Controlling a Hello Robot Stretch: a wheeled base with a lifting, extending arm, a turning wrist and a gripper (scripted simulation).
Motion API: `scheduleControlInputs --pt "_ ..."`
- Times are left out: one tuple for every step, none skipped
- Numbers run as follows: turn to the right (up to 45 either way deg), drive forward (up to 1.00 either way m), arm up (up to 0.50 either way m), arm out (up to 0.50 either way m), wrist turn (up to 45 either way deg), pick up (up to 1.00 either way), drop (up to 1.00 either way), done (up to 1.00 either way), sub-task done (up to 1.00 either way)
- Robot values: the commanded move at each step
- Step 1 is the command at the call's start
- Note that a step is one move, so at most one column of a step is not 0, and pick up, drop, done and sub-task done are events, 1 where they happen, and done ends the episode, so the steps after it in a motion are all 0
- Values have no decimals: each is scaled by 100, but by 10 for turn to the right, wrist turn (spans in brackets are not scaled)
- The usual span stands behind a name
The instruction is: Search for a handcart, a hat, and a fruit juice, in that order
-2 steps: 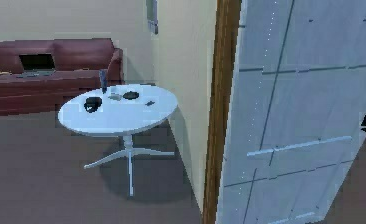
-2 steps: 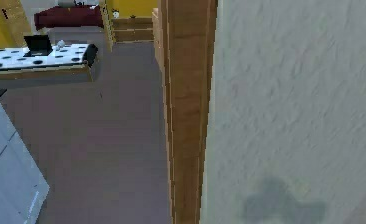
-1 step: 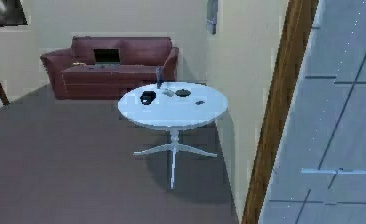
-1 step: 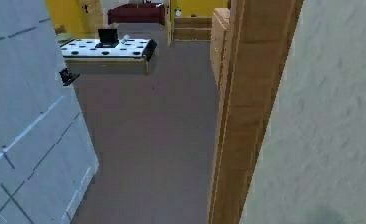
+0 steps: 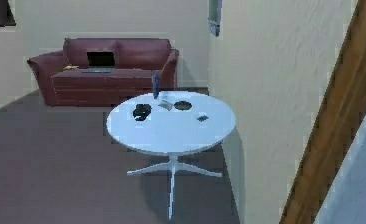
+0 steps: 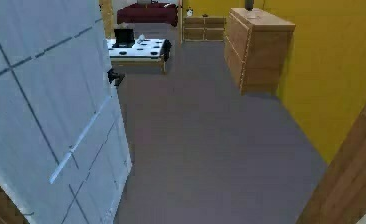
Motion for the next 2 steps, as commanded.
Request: scheduleControlInputs --pt "450 0 0 0 0 0 0 0 0" --pt "390 0 0 0 0 0 0 0 0"
